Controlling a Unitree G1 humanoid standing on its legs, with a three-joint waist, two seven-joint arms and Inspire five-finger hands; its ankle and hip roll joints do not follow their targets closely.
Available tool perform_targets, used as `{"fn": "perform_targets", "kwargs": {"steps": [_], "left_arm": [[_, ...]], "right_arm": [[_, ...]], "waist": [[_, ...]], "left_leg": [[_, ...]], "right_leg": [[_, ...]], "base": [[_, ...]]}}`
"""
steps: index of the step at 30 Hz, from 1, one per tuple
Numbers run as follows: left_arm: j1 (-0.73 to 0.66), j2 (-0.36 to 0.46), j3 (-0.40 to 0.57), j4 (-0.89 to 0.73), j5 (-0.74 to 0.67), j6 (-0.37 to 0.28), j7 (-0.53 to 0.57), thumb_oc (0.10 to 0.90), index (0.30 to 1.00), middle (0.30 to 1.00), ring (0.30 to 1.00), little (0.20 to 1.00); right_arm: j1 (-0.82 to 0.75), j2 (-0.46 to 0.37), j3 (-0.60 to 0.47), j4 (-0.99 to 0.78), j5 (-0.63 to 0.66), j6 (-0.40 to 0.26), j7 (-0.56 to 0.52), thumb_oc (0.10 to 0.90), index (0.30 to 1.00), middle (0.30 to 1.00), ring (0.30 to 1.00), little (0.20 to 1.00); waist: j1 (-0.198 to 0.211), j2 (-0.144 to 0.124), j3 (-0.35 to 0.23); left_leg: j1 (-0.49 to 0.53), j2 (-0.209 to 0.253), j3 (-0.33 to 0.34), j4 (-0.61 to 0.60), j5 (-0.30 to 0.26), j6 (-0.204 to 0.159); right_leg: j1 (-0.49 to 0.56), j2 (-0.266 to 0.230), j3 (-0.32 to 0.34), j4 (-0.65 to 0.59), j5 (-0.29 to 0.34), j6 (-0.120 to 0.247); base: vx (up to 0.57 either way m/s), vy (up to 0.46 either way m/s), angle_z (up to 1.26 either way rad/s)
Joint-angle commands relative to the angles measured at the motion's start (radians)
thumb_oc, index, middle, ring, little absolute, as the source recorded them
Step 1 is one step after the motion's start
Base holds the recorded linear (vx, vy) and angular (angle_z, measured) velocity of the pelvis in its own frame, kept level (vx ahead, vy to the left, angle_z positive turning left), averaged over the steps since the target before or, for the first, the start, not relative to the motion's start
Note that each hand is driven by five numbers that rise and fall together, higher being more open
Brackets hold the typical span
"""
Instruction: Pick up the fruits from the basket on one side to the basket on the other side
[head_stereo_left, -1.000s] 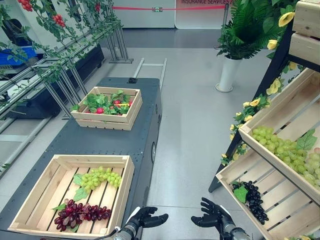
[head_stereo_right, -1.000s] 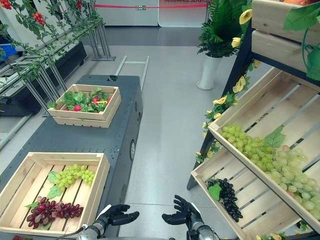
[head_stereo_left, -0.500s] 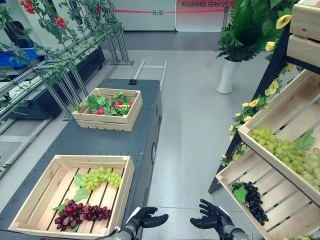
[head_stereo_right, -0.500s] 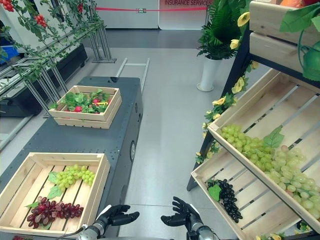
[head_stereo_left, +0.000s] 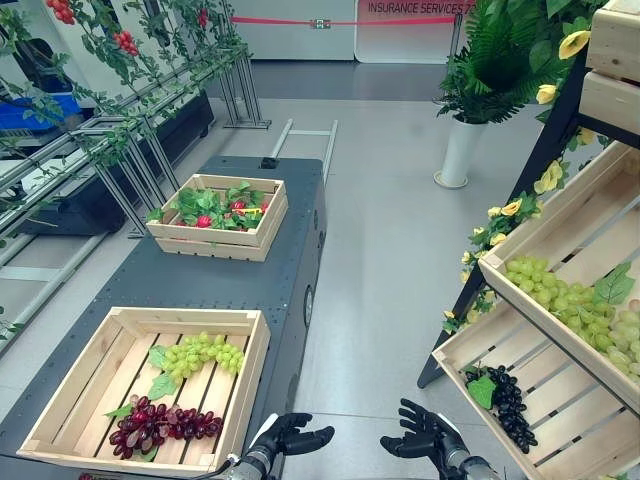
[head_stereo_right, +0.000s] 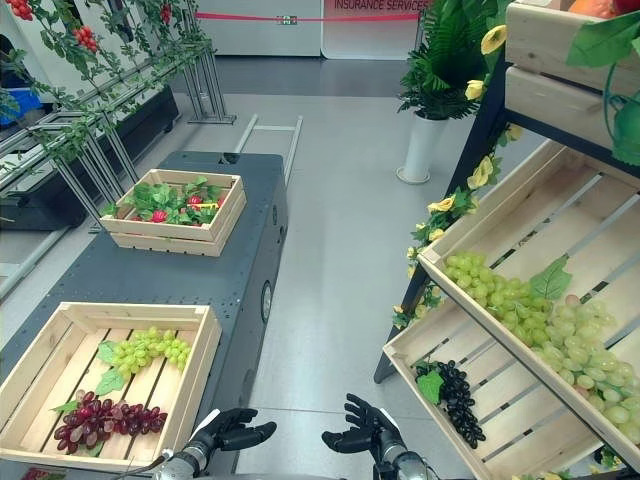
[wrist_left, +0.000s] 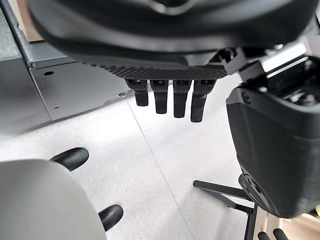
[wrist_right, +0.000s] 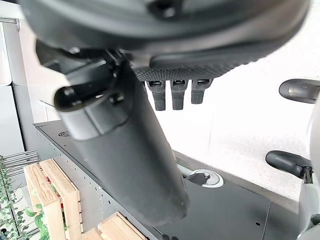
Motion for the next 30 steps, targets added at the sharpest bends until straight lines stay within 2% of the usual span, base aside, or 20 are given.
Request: {"fn": "perform_targets", "kwargs": {"steps": [1, 4, 6, 8, 10, 14, 17, 18, 20, 27, 30], "left_arm": [[-0.115, -0.015, -0.044, 0.002, 0.092, -0.148, 0.095, 0.8, 0.9, 0.9, 0.9, 0.9], [-0.124, -0.002, -0.06, -0.023, 0.118, -0.18, 0.136, 0.8, 0.9, 0.9, 0.9, 0.9], [-0.14, 0.026, -0.075, -0.078, 0.148, -0.224, 0.217, 0.8, 0.9, 0.9, 0.9, 0.9], [-0.146, 0.037, -0.07, -0.1, 0.157, -0.25, 0.25, 0.8, 0.9, 0.9, 0.9, 0.9], [-0.153, 0.056, -0.049, -0.15, 0.148, -0.295, 0.301, 0.8, 0.9, 0.9, 0.9, 0.9], [-0.166, 0.089, 0.029, -0.273, 0.147, -0.328, 0.386, 0.8, 0.9, 0.9, 0.9, 0.9], [-0.188, 0.139, 0.098, -0.423, 0.187, -0.316, 0.444, 0.8, 0.9, 0.9, 0.9, 0.9], [-0.188, 0.139, 0.098, -0.423, 0.187, -0.316, 0.444, 0.8, 0.9, 0.9, 0.9, 0.9], [-0.198, 0.22, 0.174, -0.55, 0.206, -0.299, 0.486, 0.8, 0.9, 0.9, 0.9, 0.9], [-0.187, 0.36, 0.293, -0.561, 0.297, -0.276, 0.572, 0.8, 0.9, 0.9, 0.9, 0.9], [-0.181, 0.421, 0.319, -0.545, 0.347, -0.239, 0.572, 0.8, 0.9, 0.9, 0.9, 0.9]], "right_arm": [[-0.11, -0.001, 0.025, -0.002, 0.093, -0.058, 0.077, 0.8, 0.9, 0.9, 0.9, 0.9], [-0.111, -0.005, 0.026, -0.024, 0.122, -0.078, 0.096, 0.8, 0.9, 0.9, 0.9, 0.9], [-0.11, -0.016, 0.03, -0.076, 0.149, -0.089, 0.1, 0.8, 0.9, 0.9, 0.9, 0.9], [-0.11, -0.021, 0.029, -0.088, 0.157, -0.094, 0.097, 0.8, 0.9, 0.9, 0.9, 0.9], [-0.109, -0.025, 0.025, -0.101, 0.165, -0.094, 0.095, 0.8, 0.9, 0.9, 0.9, 0.9], [-0.106, -0.038, 0.018, -0.132, 0.161, -0.105, 0.063, 0.8, 0.9, 0.9, 0.9, 0.9], [-0.102, -0.05, 0.014, -0.169, 0.154, -0.112, 0.008, 0.8, 0.9, 0.9, 0.9, 0.9], [-0.102, -0.05, 0.014, -0.169, 0.153, -0.112, 0.008, 0.8, 0.9, 0.9, 0.9, 0.9], [-0.074, -0.057, 0.003, -0.202, 0.151, -0.111, -0.012, 0.8, 0.9, 0.9, 0.9, 0.9], [-0.024, -0.079, -0.001, -0.237, 0.141, -0.121, -0.002, 0.8, 0.9, 0.9, 0.9, 0.9], [-0.011, -0.09, -0.003, -0.233, 0.146, -0.121, 0.008, 0.8, 0.9, 0.9, 0.9, 0.9]], "waist": [[0.023, -0.019, 0.05], [0.022, -0.019, 0.055], [0.022, -0.015, 0.062], [0.023, -0.014, 0.065], [0.029, -0.013, 0.069], [0.042, -0.011, 0.081], [0.053, -0.004, 0.094], [0.053, -0.004, 0.093], [0.059, 0.005, 0.096], [0.056, 0.024, 0.086], [0.055, 0.031, 0.083]], "left_leg": [[0.035, -0.072, 0.023, 0.01, -0.12, 0.037], [0.034, -0.072, 0.021, 0.01, -0.119, 0.037], [0.029, -0.071, 0.02, 0.01, -0.116, 0.037], [0.026, -0.072, 0.019, 0.01, -0.114, 0.037], [0.019, -0.075, 0.013, 0.01, -0.112, 0.039], [0.006, -0.079, -0.004, 0.01, -0.104, 0.038], [-0.012, -0.081, -0.019, 0.01, -0.094, 0.035], [-0.012, -0.081, -0.019, 0.01, -0.094, 0.035], [-0.019, -0.084, -0.032, 0.01, -0.09, 0.033], [-0.03, -0.088, -0.037, 0.01, -0.08, 0.023], [-0.033, -0.088, -0.038, 0.01, -0.077, 0.02]], "right_leg": [[0.038, 0.005, 0.021, 0.029, -0.064, 0.003], [0.037, 0.005, 0.024, 0.03, -0.064, 0.003], [0.032, 0.003, 0.026, 0.031, -0.062, 0.004], [0.03, 0.002, 0.025, 0.031, -0.061, 0.003], [0.027, 0.0, 0.021, 0.029, -0.061, 0.002], [0.019, -0.005, 0.01, 0.027, -0.059, -0.001], [0.005, -0.01, 0.0, 0.03, -0.056, -0.005], [0.005, -0.01, 0.0, 0.03, -0.057, -0.005], [0.004, -0.014, -0.009, 0.023, -0.053, -0.007], [0.003, -0.026, -0.03, 0.013, -0.052, -0.003], [0.0, -0.028, -0.034, 0.017, -0.055, -0.002]], "base": [[0.0, 0.0, 0.0], [0.0, 0.0, 0.0], [-0.03, 0.008, 0.0], [0.0, 0.0, 0.0], [0.0, 0.0, 0.0], [-0.01, 0.003, 0.02], [-0.04, 0.012, 0.13], [-0.03, 0.022, 0.23], [0.01, 0.026, 0.16], [0.03, 0.047, 0.09], [0.05, 0.054, 0.05]]}}
